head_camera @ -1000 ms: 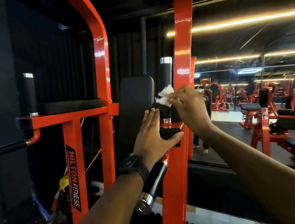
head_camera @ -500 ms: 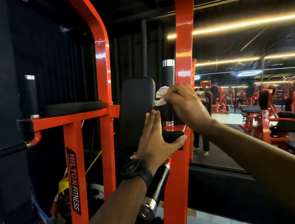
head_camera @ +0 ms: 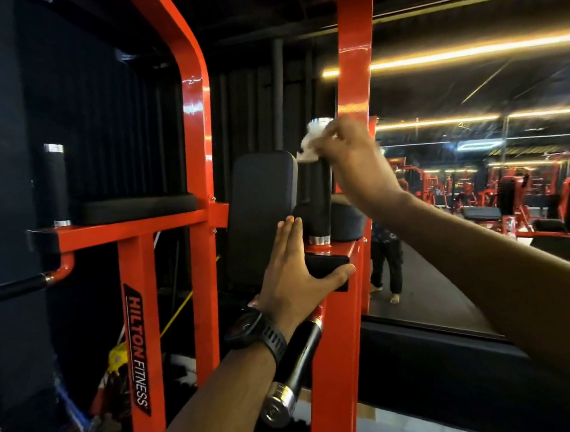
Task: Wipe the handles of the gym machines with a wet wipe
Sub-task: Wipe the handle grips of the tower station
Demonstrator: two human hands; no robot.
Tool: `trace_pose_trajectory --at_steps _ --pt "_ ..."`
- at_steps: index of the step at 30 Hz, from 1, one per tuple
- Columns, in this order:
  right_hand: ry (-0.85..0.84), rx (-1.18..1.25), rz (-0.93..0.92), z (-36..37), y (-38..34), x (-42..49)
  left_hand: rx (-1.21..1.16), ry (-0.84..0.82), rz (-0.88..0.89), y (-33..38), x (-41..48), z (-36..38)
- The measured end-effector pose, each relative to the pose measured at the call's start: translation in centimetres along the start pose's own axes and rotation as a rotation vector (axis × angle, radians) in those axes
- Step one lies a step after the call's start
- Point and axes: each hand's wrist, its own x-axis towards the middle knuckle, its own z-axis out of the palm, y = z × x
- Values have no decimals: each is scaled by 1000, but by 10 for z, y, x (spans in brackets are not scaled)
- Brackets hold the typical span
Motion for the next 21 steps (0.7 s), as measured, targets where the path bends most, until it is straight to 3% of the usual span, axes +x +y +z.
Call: trace_pose_trajectory --at_steps 1,2,3,6,7,10,12,14,15,18,21 --pt "-106 -106 -99 -4 -6 -3 1 1 -2 0 0 0" --pt "-135 -176 -224 -1 3 -4 -2 2 -2 -1 0 0" --pt "-125 -193 -231 -6 5 -1 -5 4 1 -1 0 0" --pt "53 -20 -44 -1 8 5 -7 7 1 -1 1 0" --pt "48 -83 -53 -4 -2 5 -4 3 -1 -1 1 0" --pt "-131 -230 -352 1 -1 -6 4 1 5 0 0 0" --pt "-125 -156 -263 -1 6 0 -7 10 11 -1 0 1" --pt "-3 -10 -92 3 5 -1 -14 5 7 0 0 0" --pt "-9 -29 -86 3 -3 -5 -14 4 5 0 0 1" --pt "-228 -224 -437 7 -9 -26 -24 -2 -1 1 -2 1" --pt "-208 -140 -269 -2 -5 -27 -33 -3 -3 0 -2 1"
